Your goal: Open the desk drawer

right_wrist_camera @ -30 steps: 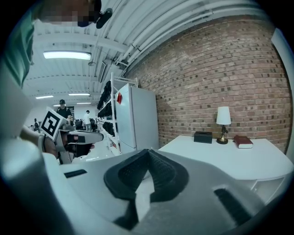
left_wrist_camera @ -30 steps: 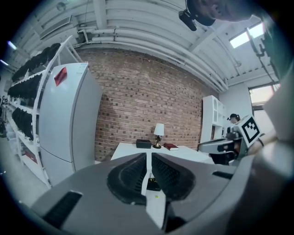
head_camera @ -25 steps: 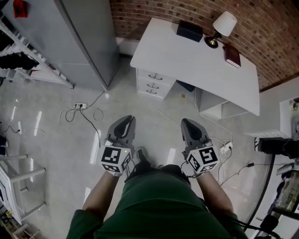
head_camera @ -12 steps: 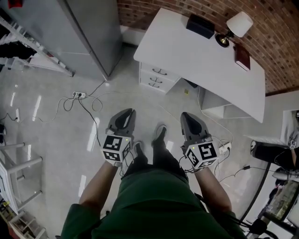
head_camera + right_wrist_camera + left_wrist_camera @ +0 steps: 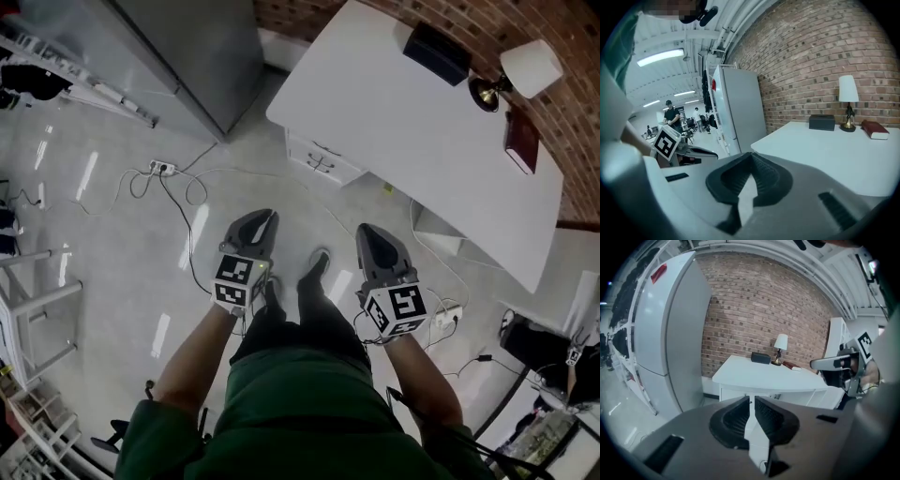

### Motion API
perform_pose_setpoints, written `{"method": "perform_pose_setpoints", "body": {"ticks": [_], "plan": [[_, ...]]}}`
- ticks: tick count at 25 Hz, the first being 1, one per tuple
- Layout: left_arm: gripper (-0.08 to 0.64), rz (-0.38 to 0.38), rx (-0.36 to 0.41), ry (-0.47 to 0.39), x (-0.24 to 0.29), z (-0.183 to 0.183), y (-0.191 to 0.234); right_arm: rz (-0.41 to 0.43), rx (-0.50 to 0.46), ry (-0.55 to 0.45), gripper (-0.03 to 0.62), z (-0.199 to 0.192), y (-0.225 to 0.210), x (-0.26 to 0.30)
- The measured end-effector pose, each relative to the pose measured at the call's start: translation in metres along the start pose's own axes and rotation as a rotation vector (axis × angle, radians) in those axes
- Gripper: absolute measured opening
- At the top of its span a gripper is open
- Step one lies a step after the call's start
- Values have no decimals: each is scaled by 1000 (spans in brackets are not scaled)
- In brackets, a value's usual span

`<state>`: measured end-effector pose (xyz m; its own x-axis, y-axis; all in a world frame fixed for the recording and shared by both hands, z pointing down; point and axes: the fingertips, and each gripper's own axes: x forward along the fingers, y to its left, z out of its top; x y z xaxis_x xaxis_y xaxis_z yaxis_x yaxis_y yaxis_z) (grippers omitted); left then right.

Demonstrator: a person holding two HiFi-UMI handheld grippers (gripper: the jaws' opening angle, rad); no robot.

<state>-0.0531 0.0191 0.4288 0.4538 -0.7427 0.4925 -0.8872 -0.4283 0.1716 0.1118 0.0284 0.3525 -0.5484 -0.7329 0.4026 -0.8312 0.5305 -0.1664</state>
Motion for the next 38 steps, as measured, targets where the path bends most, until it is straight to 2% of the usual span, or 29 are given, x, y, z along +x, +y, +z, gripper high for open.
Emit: {"method": "perform_pose_setpoints", "body": {"ticks": [4,8,10,13,18,20,23,25,26,28,31,35,38], "plan": [[32,5,-35,19,53,-15,9,37,-28,42,2,-24,-26,32],[32,-15,-70,32,112,-43,22,75,-182,71,2,-49,-38,64],[32,-26,-98,42,146,-66,34,79,-228,98,2,-70,-43,83],[32,-40,-169,70,190,-109,47,79,-237,143,2,-109,-53,105],[32,-89,-221,146,245,-176,53,46,-209,177,2,-153,-68,124],[32,-96,-325,166,264,-196,60,49,-224,184,2,-166,-68,133],[37,-98,-584,159,297,-222,77,78,-274,204,2,-185,-60,146],[83,-98,-714,143,321,-236,85,101,-287,214,2,-198,-56,152],[94,-106,-741,142,332,-243,84,110,-281,210,2,-204,-54,155],[107,-112,-737,150,350,-254,82,129,-260,207,2,-217,-49,158],[110,-72,-743,125,369,-261,93,159,-243,230,2,-242,-44,162],[110,-138,-915,46,407,-274,90,171,-197,267,2,-263,-53,164],[110,-158,-963,17,422,-280,91,173,-196,268,2,-271,-63,163]]}}
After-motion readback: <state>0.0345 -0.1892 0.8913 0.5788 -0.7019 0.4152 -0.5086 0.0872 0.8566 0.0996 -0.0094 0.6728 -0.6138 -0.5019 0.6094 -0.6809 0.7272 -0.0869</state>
